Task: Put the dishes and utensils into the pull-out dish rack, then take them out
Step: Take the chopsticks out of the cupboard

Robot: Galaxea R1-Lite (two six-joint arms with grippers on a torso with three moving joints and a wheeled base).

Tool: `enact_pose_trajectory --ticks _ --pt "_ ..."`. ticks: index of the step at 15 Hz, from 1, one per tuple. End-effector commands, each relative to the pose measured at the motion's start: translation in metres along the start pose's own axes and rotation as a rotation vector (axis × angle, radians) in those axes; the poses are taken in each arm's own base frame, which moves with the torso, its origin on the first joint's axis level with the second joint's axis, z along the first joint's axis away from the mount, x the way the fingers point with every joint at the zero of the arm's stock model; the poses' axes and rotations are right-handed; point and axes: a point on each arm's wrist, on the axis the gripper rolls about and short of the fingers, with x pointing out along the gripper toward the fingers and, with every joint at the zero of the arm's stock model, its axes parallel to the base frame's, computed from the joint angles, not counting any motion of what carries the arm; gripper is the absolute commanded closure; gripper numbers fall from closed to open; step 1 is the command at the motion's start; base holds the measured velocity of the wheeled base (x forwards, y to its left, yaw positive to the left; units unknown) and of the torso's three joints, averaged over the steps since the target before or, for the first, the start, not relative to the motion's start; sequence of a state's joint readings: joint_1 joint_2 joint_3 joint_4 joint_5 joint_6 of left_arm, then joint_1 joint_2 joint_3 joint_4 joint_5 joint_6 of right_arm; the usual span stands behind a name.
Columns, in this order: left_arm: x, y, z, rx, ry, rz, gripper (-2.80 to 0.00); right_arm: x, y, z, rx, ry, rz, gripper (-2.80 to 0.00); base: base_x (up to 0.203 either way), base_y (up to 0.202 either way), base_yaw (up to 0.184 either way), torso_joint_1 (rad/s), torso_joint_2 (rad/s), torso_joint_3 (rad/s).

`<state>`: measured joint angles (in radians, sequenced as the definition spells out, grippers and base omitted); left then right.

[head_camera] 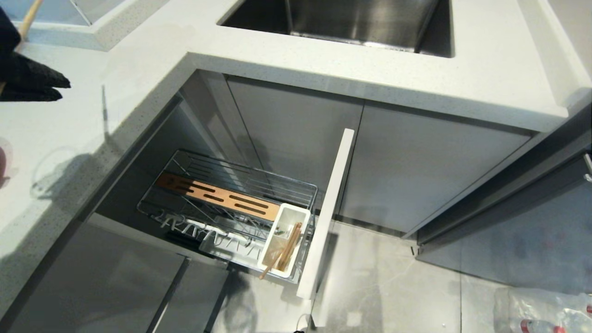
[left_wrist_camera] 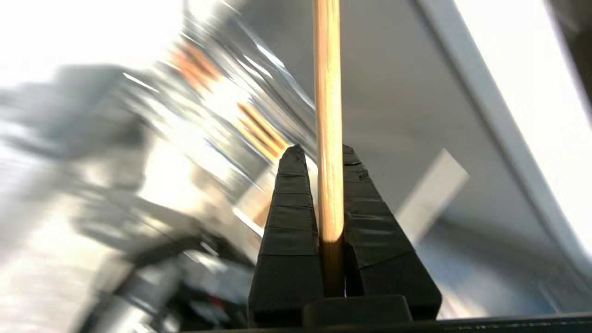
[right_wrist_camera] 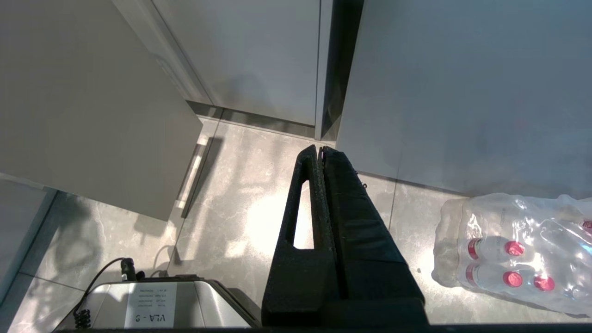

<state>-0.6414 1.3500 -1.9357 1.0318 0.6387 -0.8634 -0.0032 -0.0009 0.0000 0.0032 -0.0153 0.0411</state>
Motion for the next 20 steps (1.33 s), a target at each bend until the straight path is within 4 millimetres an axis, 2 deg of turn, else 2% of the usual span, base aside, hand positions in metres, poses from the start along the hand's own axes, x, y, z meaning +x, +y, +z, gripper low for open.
enact_pose_trajectory --ticks 1,6,8,13,17,20 --pt "0.019 -0.001 -0.001 0.006 -0.044 0.124 0.0 0.0 0.0 0.0 0.0 0.002 0.0 0.0 0.0 0.0 0.0 0.0 0.0 0.0" --pt "0.072 0.016 0.013 -0.038 -0.131 0.412 0.0 0.0 0.0 0.0 0.0 0.002 0.0 0.0 0.0 0.0 0.0 0.0 0.0 0.0" --pt "0.085 0.03 0.02 -0.089 -0.149 0.496 0.0 0.0 0.0 0.0 0.0 0.002 0.0 0.0 0.0 0.0 0.0 0.0 0.0 0.0" --pt "0.092 0.068 0.048 -0.291 -0.187 0.536 0.0 0.0 0.0 0.0 0.0 0.002 0.0 0.0 0.0 0.0 0.0 0.0 0.0 0.0" --pt "0.097 0.092 0.072 -0.368 -0.249 0.521 0.0 0.0 0.0 0.0 0.0 0.002 0.0 0.0 0.0 0.0 0.0 0.0 0.0 0.0" --pt "0.105 0.103 0.077 -0.395 -0.234 0.527 0.0 0.0 0.0 0.0 0.0 0.002 0.0 0.0 0.0 0.0 0.0 0.0 0.0 0.0"
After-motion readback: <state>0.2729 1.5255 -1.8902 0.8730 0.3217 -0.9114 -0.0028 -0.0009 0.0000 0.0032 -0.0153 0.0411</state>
